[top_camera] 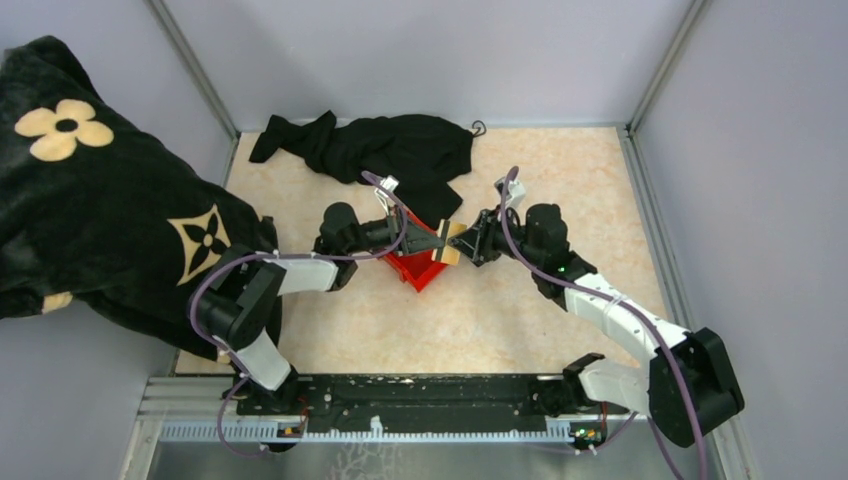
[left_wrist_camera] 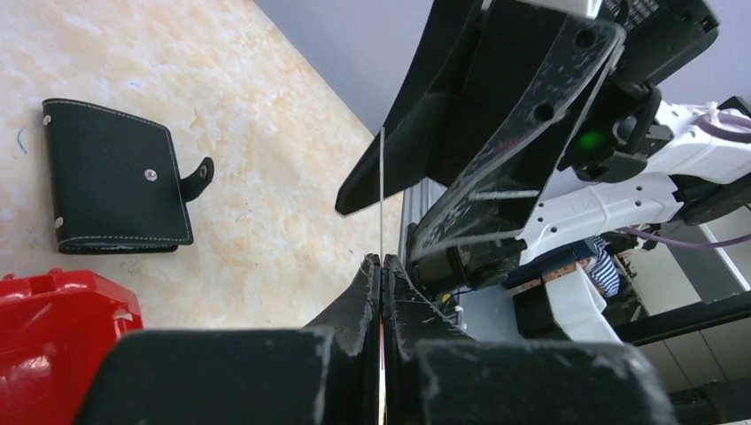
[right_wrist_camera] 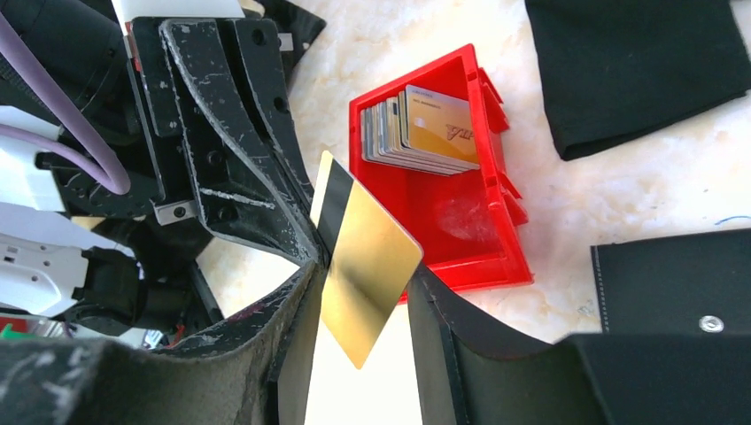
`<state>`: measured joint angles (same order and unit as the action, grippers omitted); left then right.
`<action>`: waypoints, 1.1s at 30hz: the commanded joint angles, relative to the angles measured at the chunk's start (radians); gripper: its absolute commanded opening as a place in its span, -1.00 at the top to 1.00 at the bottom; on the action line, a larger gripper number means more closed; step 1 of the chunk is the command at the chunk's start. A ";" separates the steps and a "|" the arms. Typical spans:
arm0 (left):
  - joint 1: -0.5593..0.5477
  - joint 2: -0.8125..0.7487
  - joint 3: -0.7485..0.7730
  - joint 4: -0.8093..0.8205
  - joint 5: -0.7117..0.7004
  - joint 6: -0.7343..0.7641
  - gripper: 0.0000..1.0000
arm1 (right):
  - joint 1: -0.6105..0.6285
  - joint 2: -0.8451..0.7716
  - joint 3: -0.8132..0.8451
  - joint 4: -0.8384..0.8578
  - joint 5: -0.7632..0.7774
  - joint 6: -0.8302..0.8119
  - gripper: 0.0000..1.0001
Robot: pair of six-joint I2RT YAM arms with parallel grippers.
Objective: Put the credit cards into the card holder
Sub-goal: Pick up the credit card from the storage box.
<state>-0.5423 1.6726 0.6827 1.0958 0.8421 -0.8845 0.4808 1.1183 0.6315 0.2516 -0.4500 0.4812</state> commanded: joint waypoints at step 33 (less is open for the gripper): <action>-0.072 0.170 0.434 -0.735 -0.448 0.361 -0.02 | -0.007 -0.071 0.104 -0.431 0.487 0.055 1.00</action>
<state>-0.5777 1.7969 1.0271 0.6079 0.5346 -0.6727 0.4747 0.9806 0.6449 -0.0509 -0.0990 0.5411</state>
